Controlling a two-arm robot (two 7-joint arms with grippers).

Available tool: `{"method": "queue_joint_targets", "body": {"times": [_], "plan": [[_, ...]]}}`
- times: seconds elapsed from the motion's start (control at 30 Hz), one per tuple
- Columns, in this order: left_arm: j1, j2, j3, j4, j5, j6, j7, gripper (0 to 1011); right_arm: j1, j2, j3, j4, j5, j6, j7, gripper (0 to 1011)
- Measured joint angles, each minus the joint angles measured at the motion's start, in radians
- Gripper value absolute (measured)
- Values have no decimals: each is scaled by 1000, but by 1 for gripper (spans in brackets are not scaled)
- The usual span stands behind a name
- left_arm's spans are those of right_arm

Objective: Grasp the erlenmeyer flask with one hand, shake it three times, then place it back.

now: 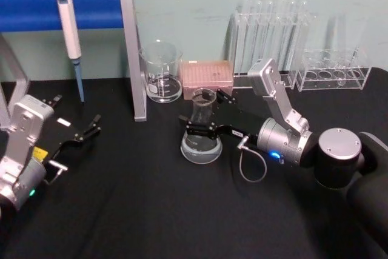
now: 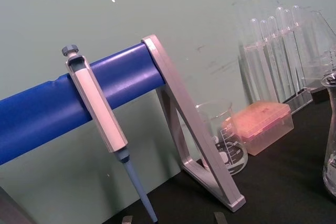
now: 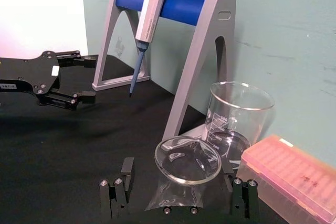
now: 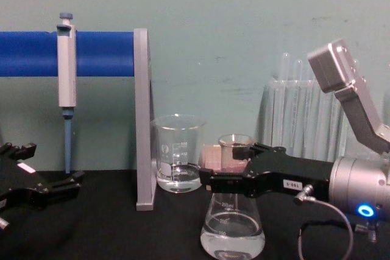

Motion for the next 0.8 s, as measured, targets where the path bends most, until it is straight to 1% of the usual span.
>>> {"method": "queue_joint_targets", "body": {"times": [0.13,0.3,0.33,0.4,0.5,0.57,0.63,0.8], "plan": [[0,0,0,0,0,0,0,1001,-5,5,2,-11,4,3,4,1000],[0,0,0,0,0,0,0,1001,-36,34,16,-60,17,20,5,1000],[0,0,0,0,0,0,0,1001,-49,46,20,-81,20,26,4,1000],[0,0,0,0,0,0,0,1001,-63,59,24,-103,23,33,2,1000],[0,0,0,0,0,0,0,1001,-101,94,36,-162,35,54,-3,1000],[0,0,0,0,0,0,0,1001,-109,101,38,-174,38,58,-4,1000],[0,0,0,0,0,0,0,1001,-143,134,48,-224,50,70,-4,1000],[0,0,0,0,0,0,0,1001,-181,178,57,-280,66,77,9,1000]]}}
